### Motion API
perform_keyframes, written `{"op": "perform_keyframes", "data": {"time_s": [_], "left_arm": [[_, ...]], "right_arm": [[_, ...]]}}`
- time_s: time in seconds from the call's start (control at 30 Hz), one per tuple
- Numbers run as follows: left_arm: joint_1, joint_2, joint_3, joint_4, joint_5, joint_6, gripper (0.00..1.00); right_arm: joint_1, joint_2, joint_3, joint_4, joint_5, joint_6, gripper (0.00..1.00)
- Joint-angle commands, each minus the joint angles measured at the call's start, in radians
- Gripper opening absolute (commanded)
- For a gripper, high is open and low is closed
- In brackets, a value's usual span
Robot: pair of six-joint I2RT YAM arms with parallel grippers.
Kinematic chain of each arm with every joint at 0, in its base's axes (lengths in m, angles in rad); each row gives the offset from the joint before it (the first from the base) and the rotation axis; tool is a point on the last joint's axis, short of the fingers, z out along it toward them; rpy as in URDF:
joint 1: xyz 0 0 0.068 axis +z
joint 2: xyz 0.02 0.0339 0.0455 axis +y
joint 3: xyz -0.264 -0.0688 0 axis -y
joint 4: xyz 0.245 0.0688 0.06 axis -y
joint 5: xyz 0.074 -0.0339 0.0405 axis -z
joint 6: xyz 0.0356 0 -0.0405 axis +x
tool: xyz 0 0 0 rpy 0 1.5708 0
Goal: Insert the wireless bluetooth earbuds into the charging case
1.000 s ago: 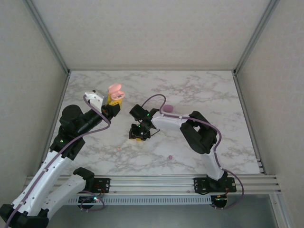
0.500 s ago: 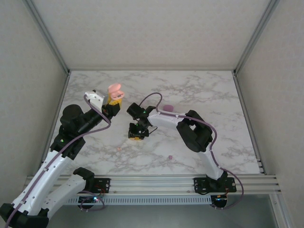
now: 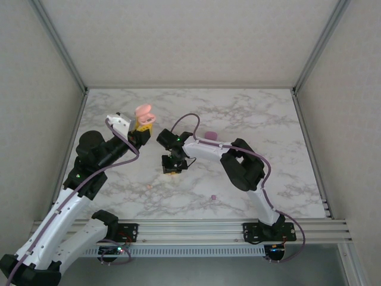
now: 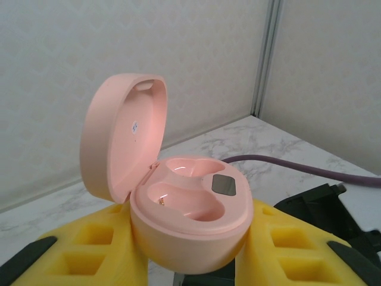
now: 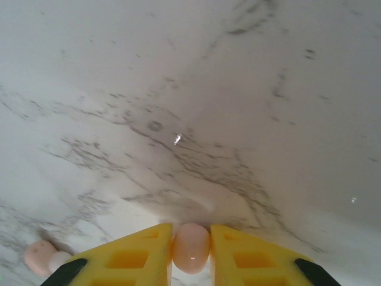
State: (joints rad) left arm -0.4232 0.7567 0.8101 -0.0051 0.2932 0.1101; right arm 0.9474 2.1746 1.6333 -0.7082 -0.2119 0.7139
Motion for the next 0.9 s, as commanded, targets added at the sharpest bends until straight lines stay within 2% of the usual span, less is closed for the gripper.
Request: {"op": "perform_keyframes", "data": {"time_s": [0.0, 0.3, 0.63, 0.87], "left_arm": [[0.008, -0.013, 0.036, 0.001, -0.012, 0.013, 0.13], [0.006, 0.018, 0.031, 0.025, 0.005, -0.003, 0.13], [0.007, 0.04, 0.047, 0.022, 0.015, -0.003, 0.13], [0.007, 0.059, 0.057, 0.023, 0.017, 0.007, 0.13]], "right_arm": [[-0.041, -0.085, -0.07, -0.112, 0.09, -0.106, 0.22], [-0.162, -0.166, -0.194, -0.174, 0.101, -0.25, 0.24], [-0.165, -0.101, -0.123, -0.149, 0.033, -0.233, 0.32], [-0.165, -0.113, -0.123, -0.141, -0.006, -0.212, 0.33]]}}
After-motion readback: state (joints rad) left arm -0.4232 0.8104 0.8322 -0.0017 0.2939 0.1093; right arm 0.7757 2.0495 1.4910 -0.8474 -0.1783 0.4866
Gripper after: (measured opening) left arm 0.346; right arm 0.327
